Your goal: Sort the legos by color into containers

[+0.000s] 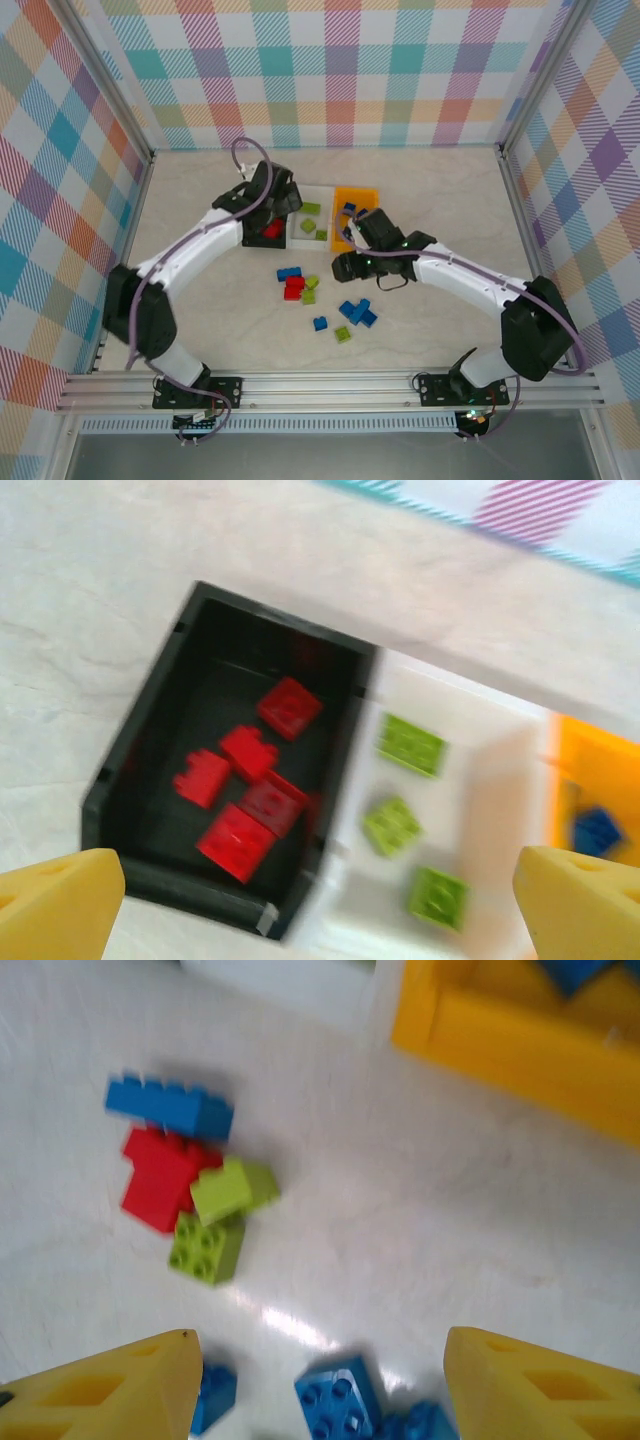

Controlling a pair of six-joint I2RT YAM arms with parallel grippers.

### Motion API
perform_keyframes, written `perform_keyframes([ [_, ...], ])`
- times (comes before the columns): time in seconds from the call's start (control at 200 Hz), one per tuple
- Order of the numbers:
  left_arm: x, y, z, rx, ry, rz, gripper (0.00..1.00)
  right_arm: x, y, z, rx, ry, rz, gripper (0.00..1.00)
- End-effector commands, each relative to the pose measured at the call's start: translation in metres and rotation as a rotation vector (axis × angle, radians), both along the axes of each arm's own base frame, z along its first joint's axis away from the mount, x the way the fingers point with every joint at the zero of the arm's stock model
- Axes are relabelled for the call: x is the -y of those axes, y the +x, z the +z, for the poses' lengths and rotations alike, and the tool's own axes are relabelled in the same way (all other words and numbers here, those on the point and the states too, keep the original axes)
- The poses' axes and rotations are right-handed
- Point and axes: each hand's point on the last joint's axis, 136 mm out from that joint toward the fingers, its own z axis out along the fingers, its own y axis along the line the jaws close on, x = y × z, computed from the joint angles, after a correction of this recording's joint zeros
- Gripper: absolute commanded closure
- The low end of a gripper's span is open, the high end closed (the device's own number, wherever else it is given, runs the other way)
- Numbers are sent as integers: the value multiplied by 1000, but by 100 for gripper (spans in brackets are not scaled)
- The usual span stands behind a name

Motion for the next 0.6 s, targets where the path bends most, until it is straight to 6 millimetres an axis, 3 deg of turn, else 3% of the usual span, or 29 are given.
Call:
perform_keyframes([
  [0.0, 24, -41, 5, 20, -60, -100, 0, 20, -31, -16, -76, -77, -38, 34],
  [0.13, 32, -81, -15, -25, -68, -164, 0, 44, -51, -41, -165, -171, -140, 34],
  [0.315, 26, -120, -56, -133, -64, -194, 0, 50, -76, -54, -214, -185, -138, 39],
  [0.43, 16, -132, -74, -178, -46, -178, 0, 53, -89, -60, -221, -223, -78, 38],
  [0.595, 10, -134, -76, -178, -35, -162, 0, 54, -92, -76, -243, -279, -36, 36],
])
